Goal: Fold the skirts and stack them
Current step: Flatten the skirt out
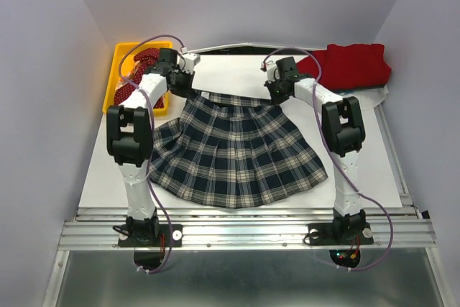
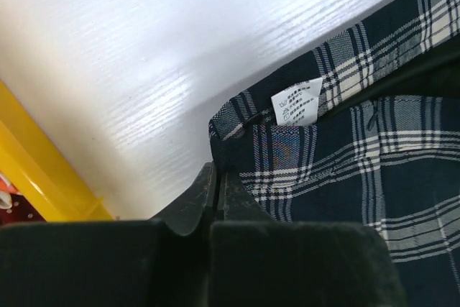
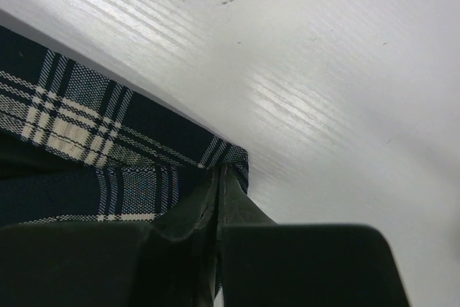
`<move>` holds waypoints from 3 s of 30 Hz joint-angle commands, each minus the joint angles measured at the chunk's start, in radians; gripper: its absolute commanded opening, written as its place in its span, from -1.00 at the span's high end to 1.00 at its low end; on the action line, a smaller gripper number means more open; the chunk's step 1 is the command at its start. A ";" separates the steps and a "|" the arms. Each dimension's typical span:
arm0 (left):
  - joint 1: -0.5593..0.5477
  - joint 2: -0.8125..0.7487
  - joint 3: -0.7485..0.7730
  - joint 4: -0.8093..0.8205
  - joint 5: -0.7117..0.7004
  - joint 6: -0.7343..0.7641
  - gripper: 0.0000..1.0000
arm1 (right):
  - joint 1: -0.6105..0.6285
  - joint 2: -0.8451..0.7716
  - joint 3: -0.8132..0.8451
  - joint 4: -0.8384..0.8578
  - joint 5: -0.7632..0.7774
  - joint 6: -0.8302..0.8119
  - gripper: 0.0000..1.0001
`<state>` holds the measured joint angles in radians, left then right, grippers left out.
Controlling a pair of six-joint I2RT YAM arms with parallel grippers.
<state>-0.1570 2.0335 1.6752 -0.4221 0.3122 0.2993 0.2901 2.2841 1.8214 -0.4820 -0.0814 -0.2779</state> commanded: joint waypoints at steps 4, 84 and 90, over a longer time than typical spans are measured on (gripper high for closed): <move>0.076 0.103 0.122 -0.090 -0.001 -0.051 1.00 | -0.069 -0.008 -0.082 -0.032 0.147 -0.056 0.99; -0.170 0.063 0.396 -0.220 -0.111 0.170 1.00 | -0.121 -0.006 0.081 -0.217 -0.084 0.042 0.99; -0.237 0.060 0.252 -0.166 -0.104 0.166 -0.31 | -0.121 -0.006 0.082 -0.217 -0.089 0.048 0.99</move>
<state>-0.3294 2.1147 2.0171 -0.5995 0.1768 0.4625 0.1761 2.2795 1.9156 -0.7254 -0.1722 -0.2306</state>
